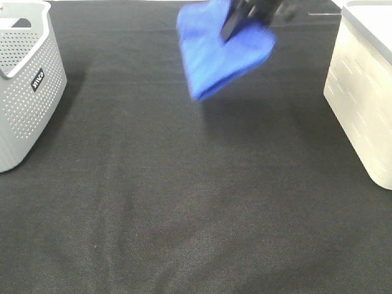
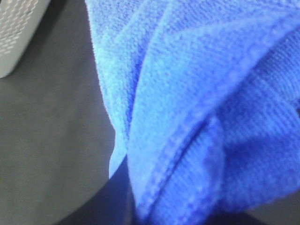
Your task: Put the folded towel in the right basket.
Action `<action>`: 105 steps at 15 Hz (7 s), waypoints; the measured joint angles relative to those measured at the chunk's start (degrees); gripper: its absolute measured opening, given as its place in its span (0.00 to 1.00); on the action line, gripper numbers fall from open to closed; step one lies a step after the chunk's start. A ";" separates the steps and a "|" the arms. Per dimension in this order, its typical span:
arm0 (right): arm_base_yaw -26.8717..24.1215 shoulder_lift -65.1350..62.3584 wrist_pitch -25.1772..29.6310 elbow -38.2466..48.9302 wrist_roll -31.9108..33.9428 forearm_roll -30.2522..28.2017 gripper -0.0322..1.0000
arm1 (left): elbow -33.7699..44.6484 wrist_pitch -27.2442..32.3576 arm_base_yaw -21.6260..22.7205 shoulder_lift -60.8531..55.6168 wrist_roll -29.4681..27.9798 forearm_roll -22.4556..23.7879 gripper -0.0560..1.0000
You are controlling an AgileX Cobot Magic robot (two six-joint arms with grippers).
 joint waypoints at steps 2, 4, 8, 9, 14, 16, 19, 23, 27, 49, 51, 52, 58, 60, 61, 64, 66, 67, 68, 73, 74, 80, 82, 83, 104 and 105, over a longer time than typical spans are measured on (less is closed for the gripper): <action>-0.06 -5.79 0.29 0.00 0.52 -7.51 0.19 | 0.00 0.00 0.00 0.00 0.00 0.00 0.99; -2.06 -11.52 0.40 0.00 2.12 -11.40 0.19 | 0.00 0.00 0.00 0.00 0.00 0.00 0.99; -15.76 -18.74 0.52 0.00 3.72 -11.75 0.19 | 0.00 0.00 0.00 0.00 0.00 0.00 0.99; -19.31 -19.42 0.52 0.00 4.01 -11.57 0.19 | 0.00 0.00 0.00 0.00 0.00 0.00 0.99; -31.74 -19.77 0.57 0.74 4.53 -10.60 0.19 | 0.00 0.00 0.00 0.00 0.00 0.00 0.99; -33.46 -18.56 0.69 2.58 4.53 -11.40 0.19 | 0.00 0.00 0.00 0.00 0.00 0.00 0.99; -33.75 -12.61 0.97 3.95 4.53 -13.29 0.19 | 0.00 0.00 0.00 0.00 0.00 0.00 0.99; -33.75 -6.19 0.86 4.01 4.53 -14.15 0.19 | 0.00 0.00 0.00 0.00 0.00 0.00 0.99; -33.75 0.57 0.80 4.01 10.71 -19.54 0.73 | 0.00 0.00 0.00 0.00 0.00 0.00 0.99; -19.77 -48.01 -0.80 44.06 13.69 -14.44 0.98 | 0.00 0.00 0.00 0.00 0.00 0.06 0.99; -19.77 -61.65 -4.58 56.49 12.43 -14.50 0.98 | 0.00 0.00 0.00 0.00 0.00 0.11 0.99; -19.77 -68.07 -5.44 61.65 10.60 -14.84 0.98 | 0.00 0.00 0.00 0.00 0.00 0.11 0.99; -19.77 -107.14 -5.56 87.20 7.96 -17.13 0.98 | 0.00 0.00 0.00 0.00 0.00 0.17 0.99; -19.77 -114.48 -5.21 91.04 7.96 -18.22 0.98 | 0.00 0.00 0.00 0.00 0.00 0.17 0.99; -19.77 -117.63 -4.98 92.70 7.96 -19.42 0.98 | 0.00 0.00 0.00 0.00 0.00 0.17 0.99; -19.77 -121.35 -4.58 94.65 8.08 -21.54 0.98 | 0.00 0.00 0.00 0.00 0.00 0.17 0.99; -19.77 -121.35 -4.64 94.94 8.08 -21.60 0.98 | 0.00 0.00 0.00 0.00 0.00 0.17 0.99; -19.77 -121.35 -4.93 95.57 8.14 -21.77 0.98 | 0.00 0.00 0.00 0.00 0.00 0.17 0.99; -19.77 -121.35 -5.10 95.97 8.77 -22.17 0.98 | 0.00 0.00 0.00 0.00 0.00 0.17 0.99; -19.77 -121.35 -5.67 96.14 9.68 -22.12 0.98 | 0.00 0.00 0.00 0.00 0.00 0.17 0.99; -19.77 -121.35 -5.73 96.14 9.68 -21.37 0.98 | 0.00 0.00 0.00 0.00 0.00 0.17 0.99; -19.77 -121.35 -5.79 96.14 9.68 -20.97 0.98 | 0.00 0.00 0.00 0.00 0.00 0.17 0.99; -19.77 -121.35 -5.79 96.14 9.68 -20.97 0.98 | 0.00 0.00 0.00 0.00 0.00 0.17 0.99; -19.77 -121.35 -5.79 96.14 9.68 -20.91 0.98 | 0.00 0.00 0.00 0.00 0.00 0.17 0.99; -19.77 -121.35 -5.90 96.14 9.63 -20.57 0.98 | 0.00 0.00 0.00 0.00 0.00 0.17 0.99; -19.77 -121.35 -5.90 96.14 9.63 -20.57 0.98 | 0.00 0.00 0.00 0.00 0.00 0.17 0.99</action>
